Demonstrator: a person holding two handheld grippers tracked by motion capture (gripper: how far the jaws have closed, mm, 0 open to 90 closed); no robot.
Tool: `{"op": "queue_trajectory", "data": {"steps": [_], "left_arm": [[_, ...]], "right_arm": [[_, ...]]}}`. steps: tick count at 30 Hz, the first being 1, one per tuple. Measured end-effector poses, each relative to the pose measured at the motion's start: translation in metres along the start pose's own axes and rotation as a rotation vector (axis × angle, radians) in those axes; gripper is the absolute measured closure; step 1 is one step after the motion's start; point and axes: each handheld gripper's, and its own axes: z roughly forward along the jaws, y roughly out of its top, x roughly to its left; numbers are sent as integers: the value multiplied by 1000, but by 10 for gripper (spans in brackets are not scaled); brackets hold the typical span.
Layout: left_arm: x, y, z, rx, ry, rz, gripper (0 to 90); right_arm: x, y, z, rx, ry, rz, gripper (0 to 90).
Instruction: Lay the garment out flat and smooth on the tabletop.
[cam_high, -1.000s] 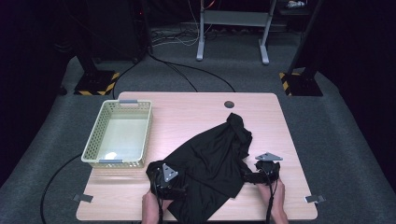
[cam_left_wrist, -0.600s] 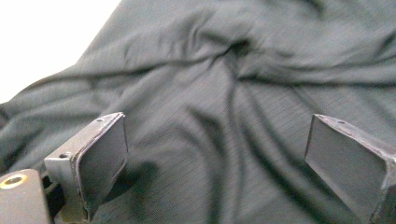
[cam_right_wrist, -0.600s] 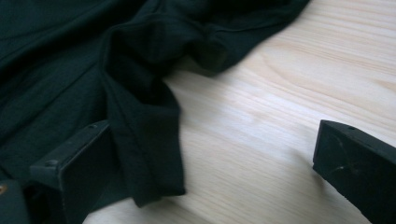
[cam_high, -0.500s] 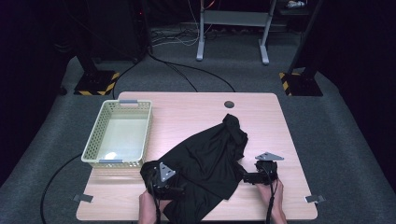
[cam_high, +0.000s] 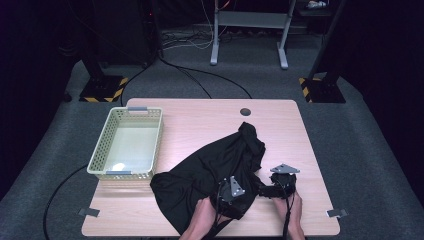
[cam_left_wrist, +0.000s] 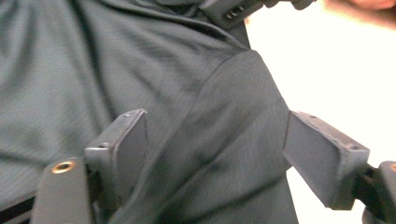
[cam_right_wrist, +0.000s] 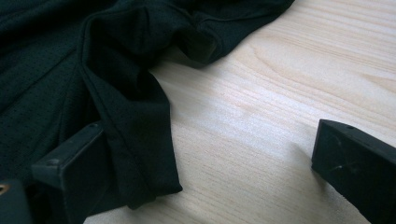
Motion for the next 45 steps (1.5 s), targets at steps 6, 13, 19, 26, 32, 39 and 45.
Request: {"op": "queue_trajectory", "data": {"steps": [6,13,19,26,32,39,45], "left_arm": [[-2,5,10,5,2,9,557],[11,2,5,-24,26,16,853],[32,-4,-10,-52,64,-29,856],[69,-19,-28,-70,102,-129,854],[105,-35,-41,-59,148,-217,855],[133,-54,-48,-44,124,-310,854],[129,-48,-56,-62,146,-313,625]], "right_arm": [[1,-1,0,-5,-2,2,18],[1,-1,0,-6,-5,8,22],[0,-1,0,-9,-8,9,24],[0,-1,-1,-8,-10,11,26],[0,-1,-1,-8,-10,11,26],[1,-1,-1,-8,-10,12,26],[0,-1,0,-8,-8,10,26]]}}
